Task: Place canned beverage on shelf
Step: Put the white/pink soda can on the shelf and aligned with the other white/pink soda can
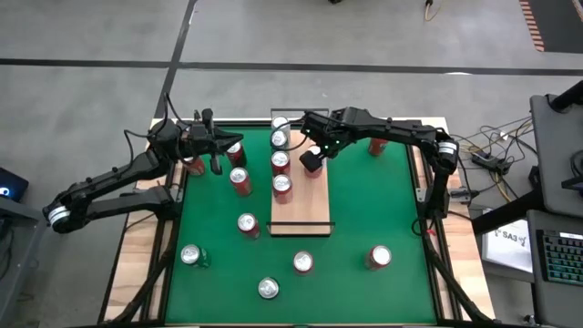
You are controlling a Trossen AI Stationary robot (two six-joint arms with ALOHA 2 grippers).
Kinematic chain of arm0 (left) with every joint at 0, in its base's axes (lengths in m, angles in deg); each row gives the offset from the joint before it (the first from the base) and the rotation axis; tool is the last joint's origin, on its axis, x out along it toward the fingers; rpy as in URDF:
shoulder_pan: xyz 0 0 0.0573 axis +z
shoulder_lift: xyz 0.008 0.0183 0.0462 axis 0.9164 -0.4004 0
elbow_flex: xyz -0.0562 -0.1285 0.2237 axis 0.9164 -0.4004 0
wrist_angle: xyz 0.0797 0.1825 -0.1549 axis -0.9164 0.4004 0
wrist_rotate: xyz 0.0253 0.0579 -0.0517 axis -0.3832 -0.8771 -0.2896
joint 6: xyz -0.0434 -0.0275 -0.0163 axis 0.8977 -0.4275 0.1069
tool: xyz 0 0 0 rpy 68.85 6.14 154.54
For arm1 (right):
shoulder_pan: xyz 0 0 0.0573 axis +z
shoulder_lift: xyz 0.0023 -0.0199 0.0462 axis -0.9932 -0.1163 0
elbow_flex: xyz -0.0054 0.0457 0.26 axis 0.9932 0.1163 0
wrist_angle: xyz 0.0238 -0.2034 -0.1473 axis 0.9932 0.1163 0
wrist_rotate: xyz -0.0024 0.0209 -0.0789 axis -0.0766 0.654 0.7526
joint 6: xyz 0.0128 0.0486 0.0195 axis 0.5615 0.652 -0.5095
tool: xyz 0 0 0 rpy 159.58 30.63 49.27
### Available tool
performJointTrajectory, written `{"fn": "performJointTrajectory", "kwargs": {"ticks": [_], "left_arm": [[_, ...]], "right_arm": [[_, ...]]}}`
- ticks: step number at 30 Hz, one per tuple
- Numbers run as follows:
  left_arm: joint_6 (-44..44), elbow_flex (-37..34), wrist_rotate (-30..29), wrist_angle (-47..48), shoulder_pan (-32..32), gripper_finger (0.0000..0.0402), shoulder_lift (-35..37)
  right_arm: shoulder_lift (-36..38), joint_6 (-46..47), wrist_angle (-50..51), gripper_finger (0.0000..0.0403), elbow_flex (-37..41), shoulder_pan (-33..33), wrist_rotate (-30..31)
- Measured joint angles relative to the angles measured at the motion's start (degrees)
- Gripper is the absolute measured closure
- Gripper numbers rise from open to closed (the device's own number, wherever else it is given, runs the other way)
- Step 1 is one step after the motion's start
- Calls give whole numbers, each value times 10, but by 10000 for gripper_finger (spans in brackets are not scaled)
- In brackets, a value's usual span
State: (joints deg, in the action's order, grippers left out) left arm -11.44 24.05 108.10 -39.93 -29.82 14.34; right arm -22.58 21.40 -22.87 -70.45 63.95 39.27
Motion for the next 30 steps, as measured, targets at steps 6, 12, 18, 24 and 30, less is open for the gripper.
{"fn": "performJointTrajectory", "kwargs": {"ticks": [6, 12, 18, 24, 30], "left_arm": [[0, 0, 0, 0, 0, 402, 0], [0, 0, 0, 0, 0, 402, 0], [0, 0, 0, 0, 0, 402, 0], [0, 0, 0, 0, 0, 402, 0], [0, 0, 0, 0, 0, 402, 0]], "right_arm": [[0, 12, -3, 65, 0, 0, 0], [0, 15, -4, 64, 0, 0, 0], [1, 20, -6, 66, 0, -1, 0], [2, 30, -4, 63, -35, -1, 1], [3, 30, -3, 73, -103, -1, 1]]}}
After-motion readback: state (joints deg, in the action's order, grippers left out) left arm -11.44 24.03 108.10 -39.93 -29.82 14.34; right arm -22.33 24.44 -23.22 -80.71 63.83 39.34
